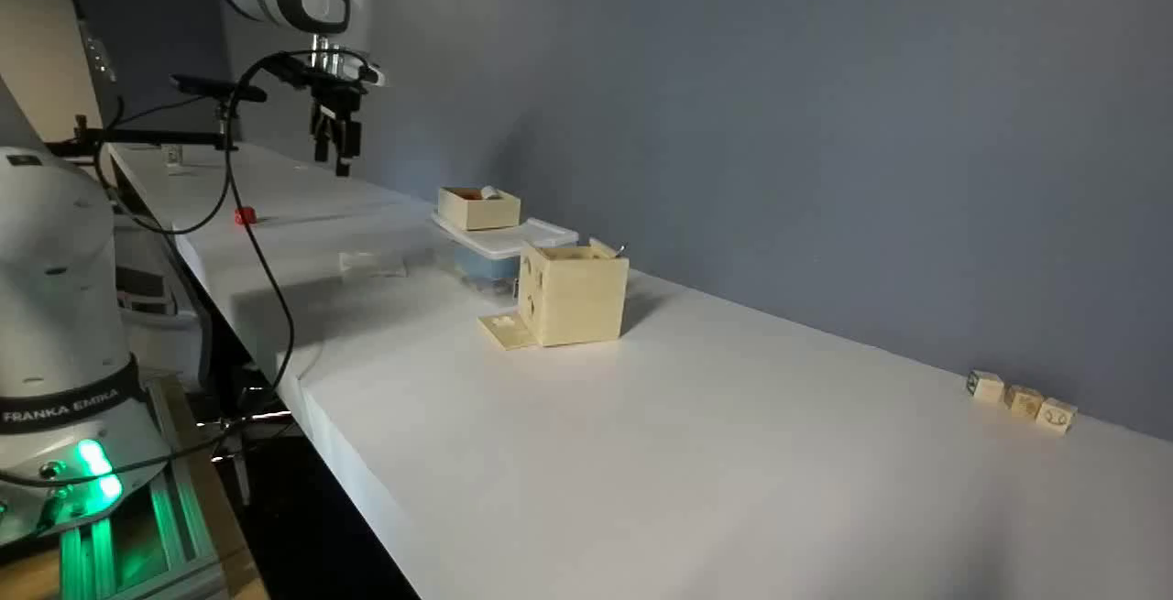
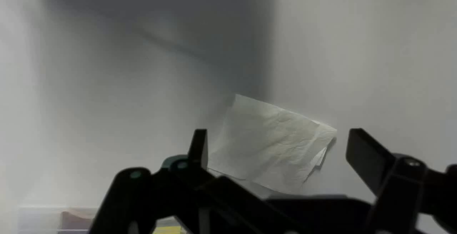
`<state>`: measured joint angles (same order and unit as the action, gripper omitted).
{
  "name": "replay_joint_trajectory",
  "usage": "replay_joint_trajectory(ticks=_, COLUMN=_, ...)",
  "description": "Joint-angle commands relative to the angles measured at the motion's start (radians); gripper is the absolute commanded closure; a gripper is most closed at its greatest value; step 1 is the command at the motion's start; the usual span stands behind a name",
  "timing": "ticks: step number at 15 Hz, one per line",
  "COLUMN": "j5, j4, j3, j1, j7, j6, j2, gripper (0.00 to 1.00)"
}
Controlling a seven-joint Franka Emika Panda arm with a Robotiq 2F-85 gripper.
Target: Put the white object and red toy inside the cube-shaped object
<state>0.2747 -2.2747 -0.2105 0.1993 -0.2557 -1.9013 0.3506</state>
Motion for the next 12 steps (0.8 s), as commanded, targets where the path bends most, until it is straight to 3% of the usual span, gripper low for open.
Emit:
replay_joint_trajectory(ticks=1, j5=0.001, j4=0.002, j3=-0.004, j1=-0.005, j7=0.001, j6=0.003, j2=0.000, gripper=0.00)
replay_joint_trajectory(ticks=9, j5=0.001, j4=0.002, j3=-0.005, j1=-0.005, j7=0.001, j6=0.003, j2=0.000, gripper=0.00)
replay_joint_trajectory(ticks=12, j5=0.008, j4=0.003, j3=0.025, j1=-0.040, j7=-0.011, j6=-0.085, j2=0.000, gripper=0.00)
